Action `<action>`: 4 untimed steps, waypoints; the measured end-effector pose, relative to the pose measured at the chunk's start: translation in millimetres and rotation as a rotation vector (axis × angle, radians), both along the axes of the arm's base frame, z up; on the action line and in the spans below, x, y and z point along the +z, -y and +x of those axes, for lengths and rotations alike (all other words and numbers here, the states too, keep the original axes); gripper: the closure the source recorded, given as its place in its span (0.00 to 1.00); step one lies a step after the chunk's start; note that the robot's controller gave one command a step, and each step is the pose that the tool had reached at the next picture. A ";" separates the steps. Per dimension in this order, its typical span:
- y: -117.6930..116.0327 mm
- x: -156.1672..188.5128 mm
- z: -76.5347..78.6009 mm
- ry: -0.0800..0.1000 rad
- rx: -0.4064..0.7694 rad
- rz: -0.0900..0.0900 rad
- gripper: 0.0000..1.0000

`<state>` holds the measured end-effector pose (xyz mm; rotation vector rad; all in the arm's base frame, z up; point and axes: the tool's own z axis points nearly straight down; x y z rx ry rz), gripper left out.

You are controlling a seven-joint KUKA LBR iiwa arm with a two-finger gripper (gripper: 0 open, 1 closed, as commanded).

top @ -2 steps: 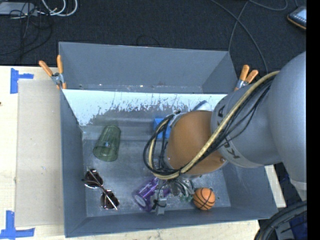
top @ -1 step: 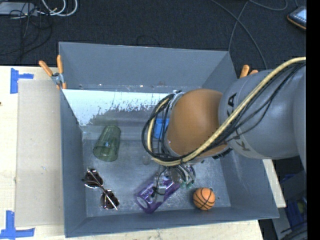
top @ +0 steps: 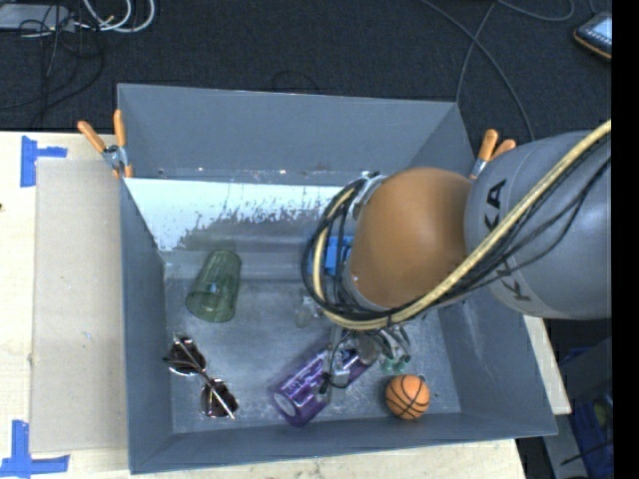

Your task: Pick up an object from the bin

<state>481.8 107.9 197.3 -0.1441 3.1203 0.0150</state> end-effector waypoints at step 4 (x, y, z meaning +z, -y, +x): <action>58.5 -58.0 5.3 0.001 0.177 0.001 0.00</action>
Offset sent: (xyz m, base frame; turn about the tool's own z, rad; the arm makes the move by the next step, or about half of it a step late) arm -0.0062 -0.0530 -0.0547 0.0556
